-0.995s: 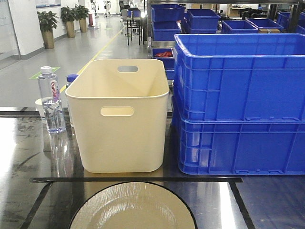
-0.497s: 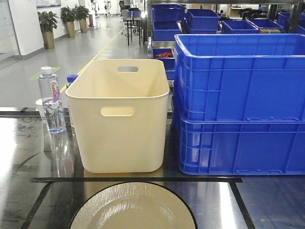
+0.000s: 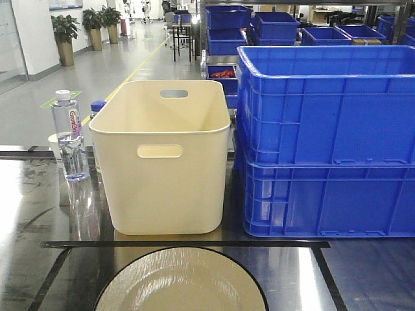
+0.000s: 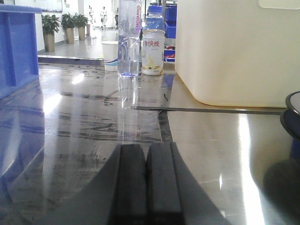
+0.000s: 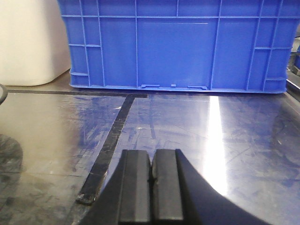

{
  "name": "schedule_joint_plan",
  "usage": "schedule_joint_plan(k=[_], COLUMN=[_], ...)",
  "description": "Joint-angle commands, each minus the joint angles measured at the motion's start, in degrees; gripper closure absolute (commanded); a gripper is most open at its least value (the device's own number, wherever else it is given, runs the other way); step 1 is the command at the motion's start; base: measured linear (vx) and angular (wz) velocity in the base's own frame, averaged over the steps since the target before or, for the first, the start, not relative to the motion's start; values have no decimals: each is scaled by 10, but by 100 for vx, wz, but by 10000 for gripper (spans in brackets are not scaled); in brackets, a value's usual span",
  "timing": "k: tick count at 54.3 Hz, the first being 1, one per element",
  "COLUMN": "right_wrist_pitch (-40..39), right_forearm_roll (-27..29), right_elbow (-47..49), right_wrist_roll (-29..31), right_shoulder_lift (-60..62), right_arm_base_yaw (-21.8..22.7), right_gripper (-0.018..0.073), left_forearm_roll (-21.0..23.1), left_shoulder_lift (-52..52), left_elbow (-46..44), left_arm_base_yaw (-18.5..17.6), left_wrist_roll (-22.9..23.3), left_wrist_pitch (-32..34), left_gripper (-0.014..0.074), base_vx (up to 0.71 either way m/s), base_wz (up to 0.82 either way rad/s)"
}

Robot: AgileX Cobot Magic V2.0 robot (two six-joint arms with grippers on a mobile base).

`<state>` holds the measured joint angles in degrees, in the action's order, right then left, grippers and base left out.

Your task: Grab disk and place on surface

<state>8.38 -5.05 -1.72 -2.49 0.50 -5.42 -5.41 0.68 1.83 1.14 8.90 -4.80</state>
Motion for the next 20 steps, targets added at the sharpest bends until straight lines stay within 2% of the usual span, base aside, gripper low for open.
schedule_joint_plan(k=[1, 20], right_wrist_pitch=[-46, -46], right_forearm_roll=[-7, -7], right_elbow=[-4, -4], right_wrist_roll=[1, 1], right_shoulder_lift=[7, 7], right_arm_base_yaw=[2, 2], right_gripper=[568, 568], left_forearm_roll=[-3, -3], left_shoulder_lift=[7, 7], left_elbow=[-12, -12], left_arm_base_yaw=[-3, -3], left_wrist_roll=[6, 6], left_wrist_pitch=[48, 48], left_gripper=[605, 605], base_vx=[0, 0], base_wz=[0, 0])
